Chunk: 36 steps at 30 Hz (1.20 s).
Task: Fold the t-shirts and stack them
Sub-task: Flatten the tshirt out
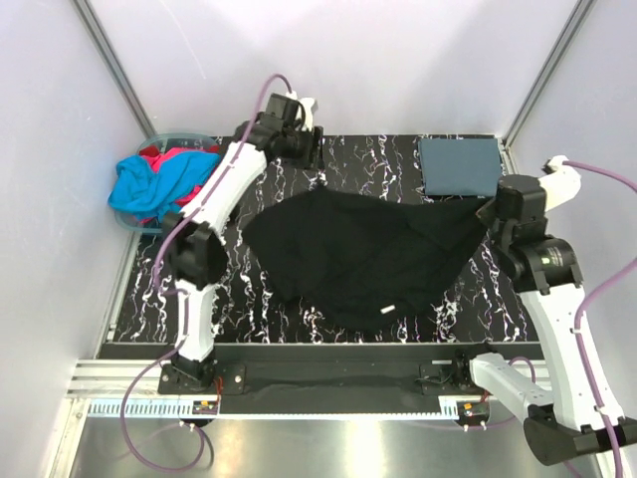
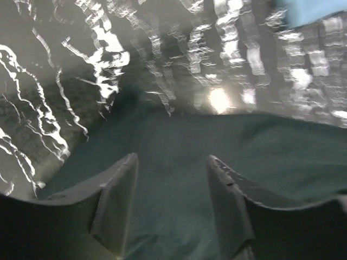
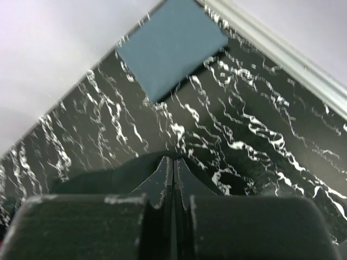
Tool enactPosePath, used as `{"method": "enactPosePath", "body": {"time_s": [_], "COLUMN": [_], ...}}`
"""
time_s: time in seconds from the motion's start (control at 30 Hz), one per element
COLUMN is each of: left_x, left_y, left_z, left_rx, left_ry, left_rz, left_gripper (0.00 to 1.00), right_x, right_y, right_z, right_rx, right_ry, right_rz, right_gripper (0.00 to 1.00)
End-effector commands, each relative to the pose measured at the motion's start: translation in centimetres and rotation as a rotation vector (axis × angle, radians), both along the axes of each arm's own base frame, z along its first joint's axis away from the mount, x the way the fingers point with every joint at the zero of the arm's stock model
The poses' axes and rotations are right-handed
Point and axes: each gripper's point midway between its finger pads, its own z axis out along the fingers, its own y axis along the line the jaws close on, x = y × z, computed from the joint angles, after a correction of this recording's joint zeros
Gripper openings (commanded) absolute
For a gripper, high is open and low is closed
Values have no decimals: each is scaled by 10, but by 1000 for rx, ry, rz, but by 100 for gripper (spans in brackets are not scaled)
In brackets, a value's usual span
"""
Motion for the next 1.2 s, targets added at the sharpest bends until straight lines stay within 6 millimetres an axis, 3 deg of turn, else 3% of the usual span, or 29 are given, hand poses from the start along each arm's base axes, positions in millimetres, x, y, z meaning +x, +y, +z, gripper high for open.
{"method": "enactPosePath", "body": {"time_s": [0.0,0.07,0.1,0.17,0.2,0.23,0.27,0.3,0.37,0.4,0.5,0.7,0.9,1.07,1.17], "left_x": [2,-13,-23,-66,-90,-115,-129,-155,-182,-199,-220,-224,-220,-218,-214], "left_y": [20,30,33,38,42,37,38,41,43,41,27,13,1,5,9], "left_z": [50,48,42,19,-20,-12,-22,-52,-59,-81,-99,-135,-154,-177,-179], "left_rx": [46,133,175,293,354,371,393,431,417,433,429,527,617,692,731], "left_ry": [-136,-162,-160,-140,-71,-109,-97,-45,-47,-25,-49,-72,-90,-71,-87], "left_rz": [-22,-12,-13,-58,-102,-138,-156,-201,-277,-325,-407,-448,-467,-458,-434], "left_gripper": [59,57,52,49,49,49,49,49,50,51,55,56,56,56,54], "right_x": [13,21,23,30,32,35,40,41,47,47,49,45,34,28,25], "right_y": [6,7,7,10,13,17,20,23,29,30,35,42,43,42,42], "right_z": [5,-9,-22,-28,-33,-34,-33,-33,-34,-35,-39,-37,-36,-32,-28], "right_rx": [25,25,26,38,47,58,70,75,90,96,114,125,127,118,117], "right_ry": [-54,-23,-2,-9,-5,-6,-15,-18,-20,-21,-26,-43,-59,-73,-85], "right_rz": [14,8,2,5,12,32,45,56,82,86,107,157,178,189,192], "right_gripper": [0,0,0,0,0,0,0,0,0,0,0,0,0,0,0]}}
